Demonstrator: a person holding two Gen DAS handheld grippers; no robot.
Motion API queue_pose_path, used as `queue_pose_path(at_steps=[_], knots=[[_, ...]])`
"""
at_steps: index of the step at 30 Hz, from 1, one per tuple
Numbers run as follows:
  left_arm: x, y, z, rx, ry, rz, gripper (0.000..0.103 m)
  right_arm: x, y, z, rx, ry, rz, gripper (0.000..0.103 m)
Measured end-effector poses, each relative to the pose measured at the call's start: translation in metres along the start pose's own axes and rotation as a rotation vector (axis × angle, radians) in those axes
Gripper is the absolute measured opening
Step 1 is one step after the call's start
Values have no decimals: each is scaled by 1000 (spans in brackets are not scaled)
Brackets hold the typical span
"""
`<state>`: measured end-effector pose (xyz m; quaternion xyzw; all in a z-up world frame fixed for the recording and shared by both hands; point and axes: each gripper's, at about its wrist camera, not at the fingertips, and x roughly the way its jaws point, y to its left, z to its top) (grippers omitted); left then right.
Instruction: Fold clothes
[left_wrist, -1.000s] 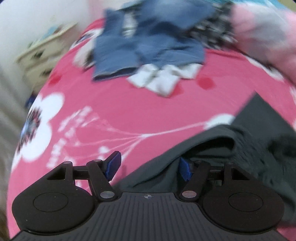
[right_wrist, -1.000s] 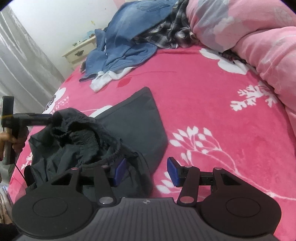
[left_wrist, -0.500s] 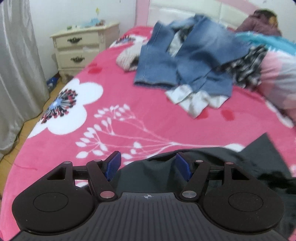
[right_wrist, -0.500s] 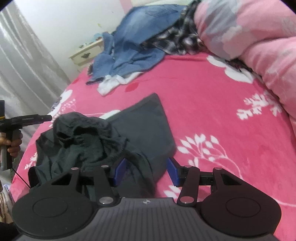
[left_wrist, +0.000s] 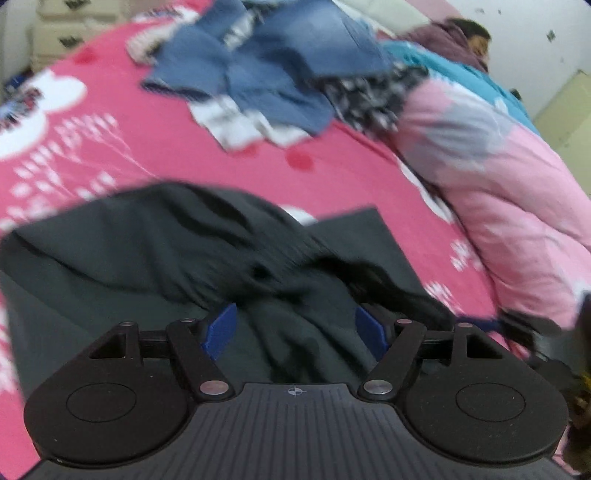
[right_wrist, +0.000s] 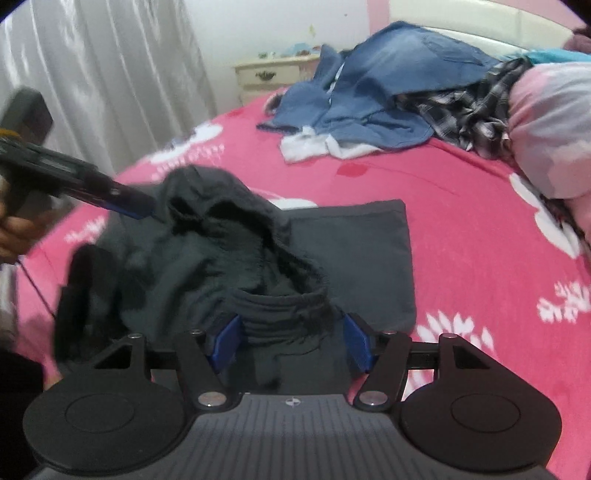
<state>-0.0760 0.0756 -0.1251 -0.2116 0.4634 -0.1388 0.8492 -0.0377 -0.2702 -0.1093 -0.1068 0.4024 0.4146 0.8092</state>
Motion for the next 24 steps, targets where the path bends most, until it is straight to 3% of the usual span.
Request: queue_pose_path(at_steps=[2, 4, 6, 8, 14, 21, 24], knots=[[8, -6, -4, -27, 39, -70, 72, 9, -6, 0, -2, 18, 28, 59], [17, -11, -7, -55, 100, -143, 72, 12, -8, -2, -6, 23, 80, 44], [24, -16, -12, -72, 163, -186, 72, 11, -6, -4, -18, 18, 136, 18], [29, -20, -16, -71, 193, -199, 73, 2, 3, -8, -51, -3, 166, 11], [38, -20, -27, -132, 257, -296, 85, -22, 49, -19, -199, -26, 232, 9], [48, -4, -42, -232, 315, -256, 85, -28, 94, -25, -308, -16, 292, 9], [58, 3, -52, -270, 348, -222, 78, -32, 87, -4, -290, -6, 294, 9]])
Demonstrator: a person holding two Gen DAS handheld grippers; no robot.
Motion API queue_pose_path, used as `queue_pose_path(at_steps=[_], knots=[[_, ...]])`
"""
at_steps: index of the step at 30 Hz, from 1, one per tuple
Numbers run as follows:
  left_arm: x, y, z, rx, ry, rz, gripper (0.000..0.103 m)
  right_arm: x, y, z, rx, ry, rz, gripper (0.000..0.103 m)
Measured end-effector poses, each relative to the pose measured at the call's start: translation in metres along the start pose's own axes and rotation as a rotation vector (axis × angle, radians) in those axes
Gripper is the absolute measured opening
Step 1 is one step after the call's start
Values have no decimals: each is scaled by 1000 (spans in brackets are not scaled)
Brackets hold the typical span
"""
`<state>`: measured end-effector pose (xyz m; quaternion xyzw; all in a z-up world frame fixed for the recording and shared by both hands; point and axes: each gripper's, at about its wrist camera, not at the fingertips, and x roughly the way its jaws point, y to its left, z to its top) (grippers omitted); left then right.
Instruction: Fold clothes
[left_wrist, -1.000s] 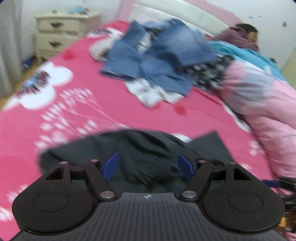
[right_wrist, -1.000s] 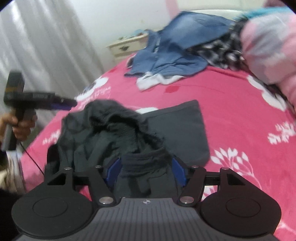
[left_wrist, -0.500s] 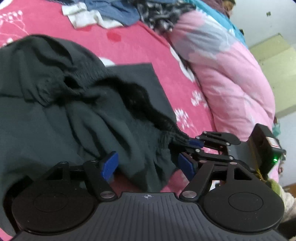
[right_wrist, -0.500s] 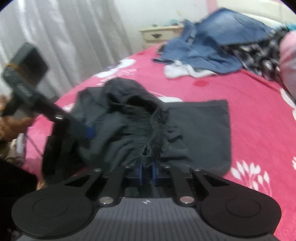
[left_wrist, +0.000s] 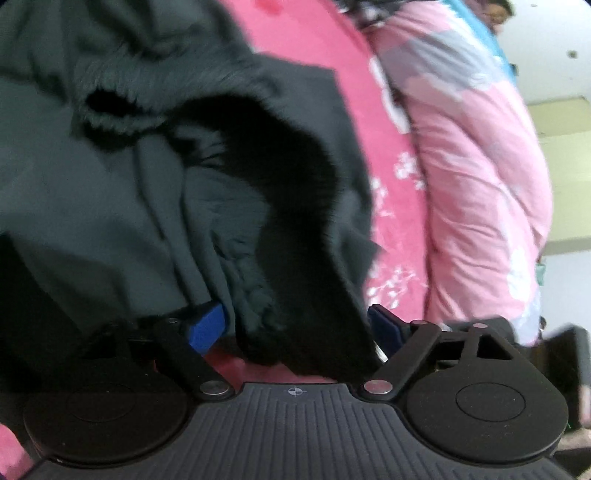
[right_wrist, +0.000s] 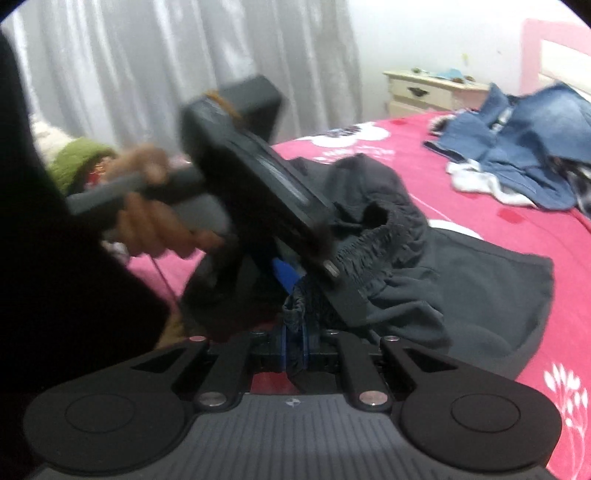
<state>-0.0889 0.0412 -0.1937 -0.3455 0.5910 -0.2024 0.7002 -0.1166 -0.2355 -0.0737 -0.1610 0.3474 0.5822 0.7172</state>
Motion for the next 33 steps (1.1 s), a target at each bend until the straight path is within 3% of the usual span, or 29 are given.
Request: queue_pose_path(at_steps=[1, 3, 5, 13, 16, 21, 25, 27, 28, 31, 32, 33], knots=[[3, 3, -1, -14, 1, 6, 69, -2, -4, 6, 6, 2, 1, 11], [8, 8, -3, -30, 3, 14, 59, -7, -11, 19, 19, 7, 3, 26], [12, 12, -5, -34, 8, 23, 58, -12, -18, 32, 32, 12, 5, 38], [13, -5, -22, 148, -26, 105, 66, -30, -48, 83, 81, 31, 13, 50], [16, -14, -30, 221, -54, 147, 67, 19, -53, 114, 2, 15, 21, 51], [22, -20, -36, 286, -85, 180, 67, 118, -44, 131, -203, 166, 67, 51], [28, -22, -37, 301, -101, 188, 69, 171, -43, 134, -254, 261, 123, 56], [30, -23, -36, 306, -106, 187, 70, 186, -42, 126, -259, 293, 129, 71], [30, -23, -36, 309, -108, 187, 70, 192, -45, 123, -249, 310, 131, 73], [30, -23, -37, 315, -115, 187, 70, 209, -51, 114, -252, 341, 114, 74], [30, -23, -38, 317, -117, 187, 70, 206, -52, 111, -262, 335, 102, 71], [30, -23, -38, 319, -119, 186, 70, 208, -53, 109, -265, 333, 84, 63]])
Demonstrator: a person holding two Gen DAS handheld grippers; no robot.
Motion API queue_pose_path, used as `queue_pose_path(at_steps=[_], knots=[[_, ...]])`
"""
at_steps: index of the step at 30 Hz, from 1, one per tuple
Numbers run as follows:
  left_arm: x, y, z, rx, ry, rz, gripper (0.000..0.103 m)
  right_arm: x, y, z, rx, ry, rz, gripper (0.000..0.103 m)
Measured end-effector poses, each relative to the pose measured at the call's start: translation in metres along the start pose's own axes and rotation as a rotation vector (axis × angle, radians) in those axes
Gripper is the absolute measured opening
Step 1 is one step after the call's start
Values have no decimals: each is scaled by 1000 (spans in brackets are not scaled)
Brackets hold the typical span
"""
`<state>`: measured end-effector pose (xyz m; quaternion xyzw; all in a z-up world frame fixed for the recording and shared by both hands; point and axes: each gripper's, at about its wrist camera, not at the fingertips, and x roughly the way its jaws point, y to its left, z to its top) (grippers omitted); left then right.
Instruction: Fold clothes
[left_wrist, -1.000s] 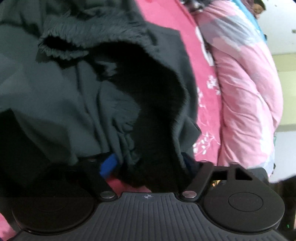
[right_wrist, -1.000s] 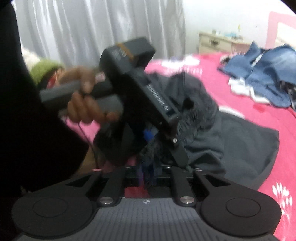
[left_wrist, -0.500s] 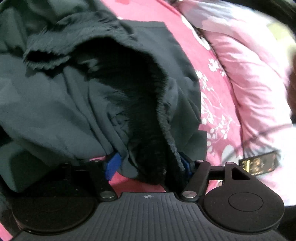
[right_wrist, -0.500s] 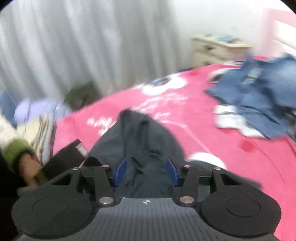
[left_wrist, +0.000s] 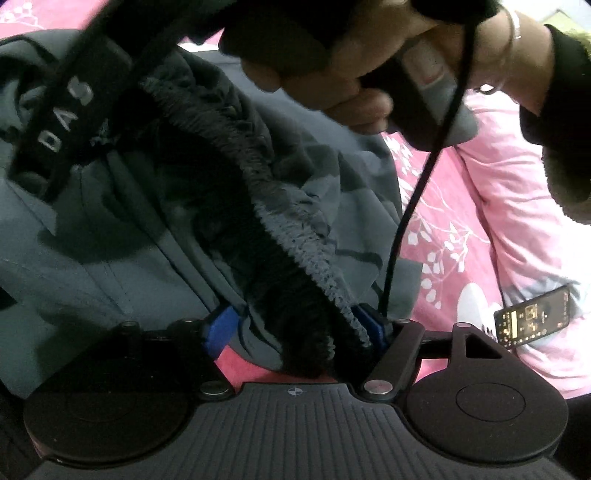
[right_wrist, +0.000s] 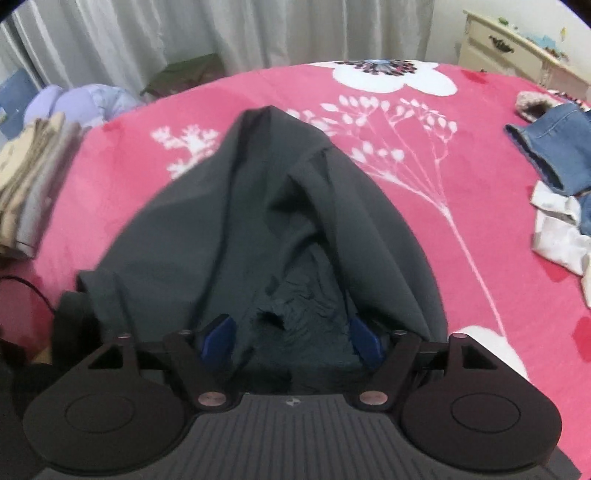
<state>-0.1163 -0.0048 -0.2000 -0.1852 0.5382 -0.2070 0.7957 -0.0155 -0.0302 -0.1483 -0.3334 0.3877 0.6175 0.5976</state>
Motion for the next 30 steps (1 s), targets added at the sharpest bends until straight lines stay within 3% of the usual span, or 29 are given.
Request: queue_pose_path(at_steps=[1, 3, 4, 5, 8, 13, 15, 19, 28, 30], knots=[[0, 0, 0, 2, -2, 0, 70, 1, -2, -1, 11, 3, -18, 58], [0, 0, 0, 3, -9, 3, 68, -3, -9, -1, 71, -23, -23, 33], [1, -1, 0, 3, -13, 5, 67, -7, -14, -1, 109, -44, -19, 26], [1, -1, 0, 6, -17, 9, 66, -11, -19, -1, 148, -66, -14, 12], [-2, -2, 0, 18, -29, 20, 57, -38, -35, -7, 285, -177, -2, 9], [-31, -9, 11, 79, -107, 44, 17, -96, -62, -23, 517, -399, 5, 9], [-44, -13, 15, 105, -140, 53, 12, -127, -73, -36, 600, -498, 1, 9], [-68, -19, 24, 156, -204, 72, 8, -193, -79, -60, 702, -689, -39, 9], [-215, -71, 82, 316, -509, 136, 7, -340, -79, -109, 876, -1107, -157, 9], [-248, -83, 95, 352, -577, 150, 7, -375, -69, -105, 839, -1187, -186, 9]])
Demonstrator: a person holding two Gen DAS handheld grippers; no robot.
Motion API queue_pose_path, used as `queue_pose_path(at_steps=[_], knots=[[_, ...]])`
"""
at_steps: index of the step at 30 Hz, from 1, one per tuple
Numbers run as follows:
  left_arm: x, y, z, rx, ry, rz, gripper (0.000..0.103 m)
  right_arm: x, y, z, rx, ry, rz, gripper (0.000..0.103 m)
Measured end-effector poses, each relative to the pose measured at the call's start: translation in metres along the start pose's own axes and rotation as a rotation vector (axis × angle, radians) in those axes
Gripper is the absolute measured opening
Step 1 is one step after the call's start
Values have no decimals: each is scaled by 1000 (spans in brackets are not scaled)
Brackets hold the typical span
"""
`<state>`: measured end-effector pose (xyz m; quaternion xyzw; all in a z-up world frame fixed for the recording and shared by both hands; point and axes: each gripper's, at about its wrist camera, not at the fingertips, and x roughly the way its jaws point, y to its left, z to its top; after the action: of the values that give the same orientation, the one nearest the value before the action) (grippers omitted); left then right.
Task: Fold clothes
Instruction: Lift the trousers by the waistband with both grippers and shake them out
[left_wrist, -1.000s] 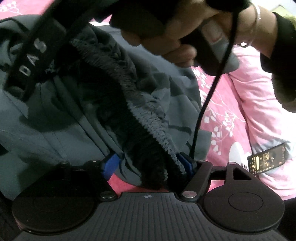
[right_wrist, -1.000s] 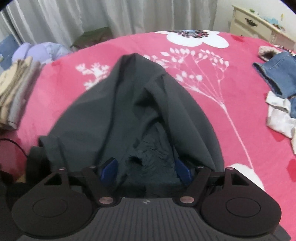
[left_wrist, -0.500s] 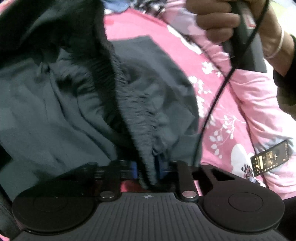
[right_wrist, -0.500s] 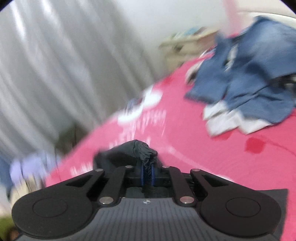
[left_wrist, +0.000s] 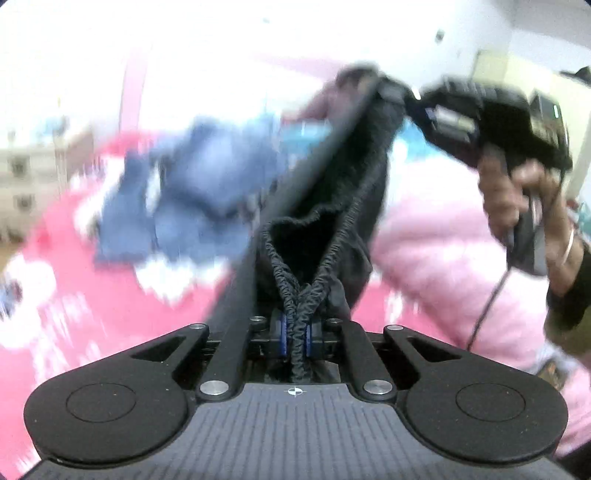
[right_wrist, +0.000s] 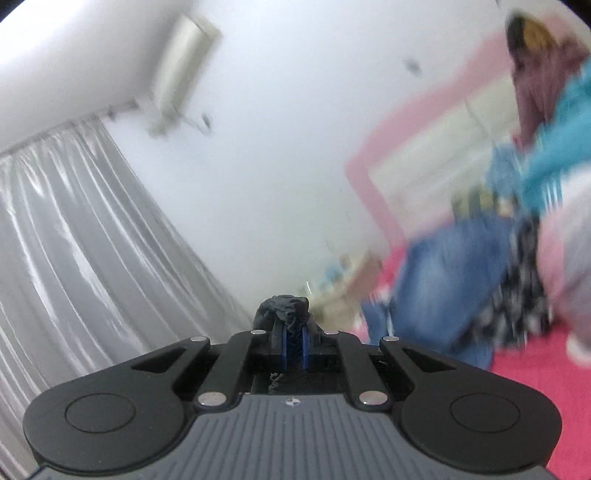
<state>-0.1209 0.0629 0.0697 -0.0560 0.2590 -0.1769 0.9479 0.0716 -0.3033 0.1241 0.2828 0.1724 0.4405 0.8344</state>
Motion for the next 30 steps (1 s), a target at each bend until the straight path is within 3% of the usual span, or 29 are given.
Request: queue_pose_path(at_steps=[4, 10, 16, 19, 22, 26, 30], knots=[[-28, -50, 55, 99, -175, 41, 7, -41, 53, 46, -78, -169, 39, 9], [-91, -84, 103, 181, -380, 102, 7, -108, 141, 73, -296, -370, 66, 9], [-137, -107, 119, 231, -512, 151, 7, -149, 205, 72, -454, -426, 48, 9], [-145, -115, 111, 261, -524, 165, 7, -161, 217, 59, -471, -407, 35, 9], [-141, -118, 98, 285, -487, 173, 7, -172, 221, 39, -454, -365, 23, 9], [-125, -110, 71, 285, -401, 176, 7, -174, 204, 8, -425, -265, -37, 9], [-75, -91, 52, 234, -260, 161, 7, -160, 179, -20, -400, -158, -129, 9]])
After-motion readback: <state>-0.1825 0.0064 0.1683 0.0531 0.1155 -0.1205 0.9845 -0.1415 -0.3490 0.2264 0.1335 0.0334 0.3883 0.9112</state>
